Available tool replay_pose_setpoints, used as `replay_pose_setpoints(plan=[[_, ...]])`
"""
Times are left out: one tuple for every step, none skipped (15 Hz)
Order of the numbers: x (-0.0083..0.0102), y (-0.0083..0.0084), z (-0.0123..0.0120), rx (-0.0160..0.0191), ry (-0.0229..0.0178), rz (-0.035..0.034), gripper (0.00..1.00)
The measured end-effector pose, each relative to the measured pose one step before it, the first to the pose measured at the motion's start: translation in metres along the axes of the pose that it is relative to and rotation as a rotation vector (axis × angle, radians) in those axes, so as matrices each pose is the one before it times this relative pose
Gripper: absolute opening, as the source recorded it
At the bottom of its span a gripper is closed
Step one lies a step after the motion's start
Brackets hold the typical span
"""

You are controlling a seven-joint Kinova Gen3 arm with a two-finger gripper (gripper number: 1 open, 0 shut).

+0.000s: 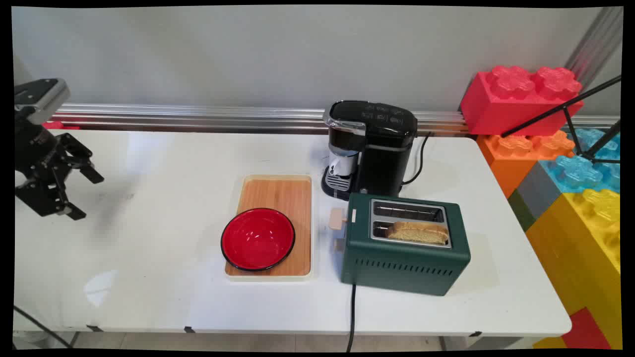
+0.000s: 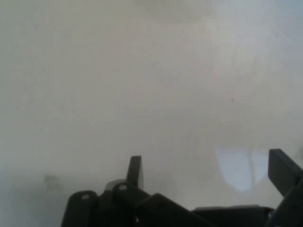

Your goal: Press the toaster switch

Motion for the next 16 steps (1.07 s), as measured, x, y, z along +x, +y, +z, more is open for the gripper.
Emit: replay_pose_setpoints(plan=[[0.00269, 0.00164, 0.00122, -0.00689, 0.01065, 0.00521, 1.00], [0.00204, 0.00195, 0.00080, -0.00711, 0.00997, 0.00396, 1.00], [0.00226, 0.00184, 0.00021, -0.00526, 0.00910, 0.00338, 1.00], [0.00156, 0.00133, 0.00006, -0.00386, 0.00668, 0.00166, 1.00], [0.00330, 0.00206, -0.00004, -0.00506, 0.01073, 0.00267, 1.00], [0.00213, 0.00126, 0.00005, -0.00323, 0.00659, 0.00160, 1.00], [0.00376, 0.00218, 0.00004, -0.00507, 0.01131, 0.00145, 1.00], [0.00443, 0.00250, 0.00014, -0.00467, 0.01215, 0.00028, 1.00], [0.00661, 0.00348, 0.00034, -0.00641, 0.01667, -0.00005, 1.00], [0.00555, 0.00279, 0.00065, -0.00440, 0.01294, -0.00101, 1.00], [0.00343, 0.00197, 0.00038, -0.00281, 0.00838, -0.00094, 1.00], [0.00588, 0.00266, 0.00098, -0.00409, 0.01377, -0.00147, 1.00], [0.00431, 0.00171, 0.00077, -0.00207, 0.01015, -0.00100, 1.00], [0.00701, 0.00224, 0.00146, -0.00200, 0.01574, -0.00221, 1.00], [0.00853, 0.00215, 0.00182, -0.00087, 0.01995, -0.00213, 1.00], [0.00876, 0.00165, 0.00213, -0.00118, 0.02034, -0.00125, 1.00]])
